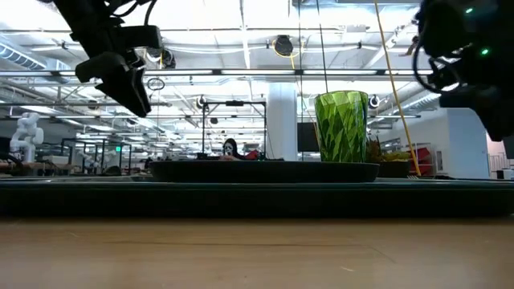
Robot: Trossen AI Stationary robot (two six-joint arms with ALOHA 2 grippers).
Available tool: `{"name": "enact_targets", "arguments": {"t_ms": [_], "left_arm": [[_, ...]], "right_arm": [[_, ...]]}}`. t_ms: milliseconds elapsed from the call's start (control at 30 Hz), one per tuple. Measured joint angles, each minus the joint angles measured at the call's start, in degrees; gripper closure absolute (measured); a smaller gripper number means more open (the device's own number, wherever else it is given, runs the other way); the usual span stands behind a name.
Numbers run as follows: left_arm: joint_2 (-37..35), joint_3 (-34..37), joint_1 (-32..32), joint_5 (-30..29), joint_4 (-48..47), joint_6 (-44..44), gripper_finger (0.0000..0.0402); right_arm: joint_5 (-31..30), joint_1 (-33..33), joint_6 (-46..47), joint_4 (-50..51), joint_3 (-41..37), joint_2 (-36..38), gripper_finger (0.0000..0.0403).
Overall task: Pick and place plate/cup/fork/spoon on tray
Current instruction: Put the pink fork to the left of the black plate on the black tray
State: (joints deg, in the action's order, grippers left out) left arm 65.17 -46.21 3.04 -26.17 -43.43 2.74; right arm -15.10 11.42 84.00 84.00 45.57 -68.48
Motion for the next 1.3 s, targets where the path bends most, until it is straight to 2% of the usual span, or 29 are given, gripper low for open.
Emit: {"name": "enact_targets", "arguments": {"t_ms": [100, 167, 367, 500, 767, 867, 1067, 1200, 1300], "left_arm": [[-3.26, 2.50, -1.46, 1.52, 7.63, -6.36, 0.0193], [-6.19, 4.20, -3.71, 5.13, 12.77, -9.29, 0.0193], [-15.35, 7.80, -12.27, 23.57, 27.01, -14.78, 0.0197], [-19.12, 8.73, -17.32, 32.43, 31.36, -15.80, 0.0243], [-20.18, 8.75, -24.98, 38.29, 40.49, -13.69, 0.0390], [-19.69, 8.75, -26.02, 42.78, 43.52, -12.22, 0.0392], [-19.68, 8.75, -26.22, 49.01, 42.17, -11.49, 0.0398], [-19.79, 8.75, -26.17, 50.27, 38.93, -12.99, 0.0389], [-19.83, 8.75, -26.19, 50.26, 37.68, -14.03, 0.0382]], "right_arm": [[-3.35, -3.62, -3.07, -1.89, -0.27, 1.72, 0.0303], [-4.80, -5.71, -4.82, -2.90, -0.27, 3.43, 0.0303], [-5.96, -11.16, -9.68, -5.69, -0.32, 9.72, 0.0303], [-5.84, -13.76, -11.77, -6.51, -0.32, 11.99, 0.0303], [-4.62, -22.33, -18.63, -10.83, -0.32, 11.28, 0.0303], [-4.12, -25.72, -21.59, -12.50, -0.32, 9.82, 0.0303], [-0.98, -31.26, -25.91, -17.16, -1.69, 7.16, 0.0302], [5.73, -34.87, -29.25, -26.23, -7.48, 5.93, 0.0293], [6.56, -37.28, -28.91, -27.05, -11.33, 5.50, 0.0281]]}}
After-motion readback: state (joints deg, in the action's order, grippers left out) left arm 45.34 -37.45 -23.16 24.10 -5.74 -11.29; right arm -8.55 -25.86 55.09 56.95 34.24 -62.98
